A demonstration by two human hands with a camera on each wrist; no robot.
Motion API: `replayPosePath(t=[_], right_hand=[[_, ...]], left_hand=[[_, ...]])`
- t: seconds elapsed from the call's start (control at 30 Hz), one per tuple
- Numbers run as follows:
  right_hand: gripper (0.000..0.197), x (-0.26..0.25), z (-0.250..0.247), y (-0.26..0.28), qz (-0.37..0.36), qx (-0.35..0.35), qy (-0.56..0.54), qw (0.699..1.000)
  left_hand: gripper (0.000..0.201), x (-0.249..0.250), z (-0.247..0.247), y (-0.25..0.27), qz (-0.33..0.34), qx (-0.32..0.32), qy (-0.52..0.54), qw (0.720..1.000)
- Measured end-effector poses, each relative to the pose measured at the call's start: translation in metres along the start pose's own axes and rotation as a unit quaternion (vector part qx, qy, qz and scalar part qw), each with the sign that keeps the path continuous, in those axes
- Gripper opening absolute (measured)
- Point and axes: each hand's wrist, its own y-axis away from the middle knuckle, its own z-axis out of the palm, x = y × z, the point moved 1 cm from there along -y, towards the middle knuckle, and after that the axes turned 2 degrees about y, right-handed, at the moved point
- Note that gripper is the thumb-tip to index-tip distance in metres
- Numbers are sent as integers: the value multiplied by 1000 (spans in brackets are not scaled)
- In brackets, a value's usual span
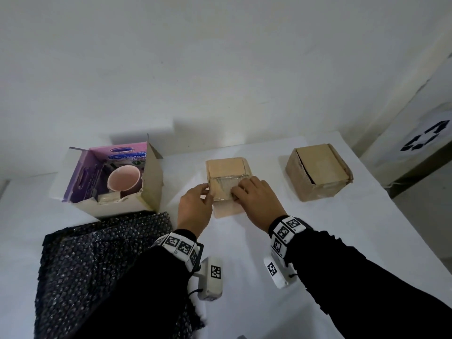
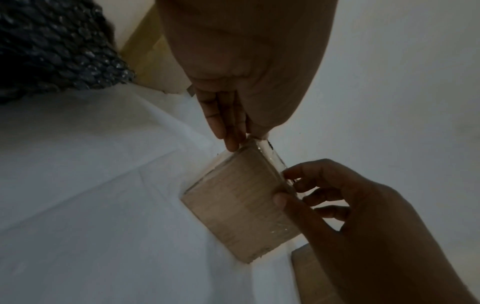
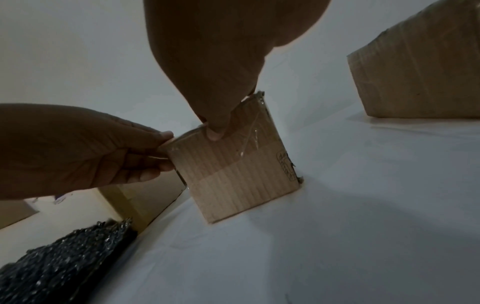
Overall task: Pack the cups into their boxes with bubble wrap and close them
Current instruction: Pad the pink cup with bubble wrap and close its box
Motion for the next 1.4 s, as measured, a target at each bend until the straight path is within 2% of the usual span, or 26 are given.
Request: replayPosePath(t=[0.1,0.17,0.27,0.4,0.53,0.63,0.73,0.8,0.9,0.97,1.13,1.27,1.33,1.4], right_hand=[[22,3,-4,-7,10,-21,10,1000],[22,2,-6,-13,20,-32,-14,999],[12,-9,-8,-20,15,-38,-96,995],[11,-48,-7,-22,-57,-74,-184,978],[17,-96,0,-18,-112,-153,-252,949],[36,-133,9,-15,-135,-265,-261,918],[53,-166,21,-11,-154,-328,-233,902],[56,-184,27,-7,-163,-330,-185,911],[64,-205,35,-3,-134,-331,-132,925],[66,-217,42,-1,-109,-331,-110,931],[28,-239,45,-14,-90,-311,-126,938],[23,-237,37,-40,-57,-255,-264,929],[24,-233,26,-56,-33,-217,-334,917],[27,-231,13,-71,0,-183,-393,901]], left_hand=[[38,2,-8,8,49,-46,-55,996],[34,2,-18,19,63,-50,-53,995],[21,-6,-36,39,85,-28,-59,994],[18,-36,-68,73,50,39,-84,994],[22,-76,-112,116,-25,84,-159,983],[35,-109,-142,146,-122,86,-282,948],[57,-145,-166,164,-267,39,-300,915],[76,-167,-173,169,-302,1,-258,918],[103,-190,-177,167,-284,-23,-241,928],[104,-197,-179,165,-261,-36,-267,927],[58,-206,-192,152,-187,-65,-297,934],[30,-200,-209,133,-141,-75,-278,947],[26,-196,-219,125,-105,-25,-246,963],[22,-188,-228,117,-37,71,-198,977]])
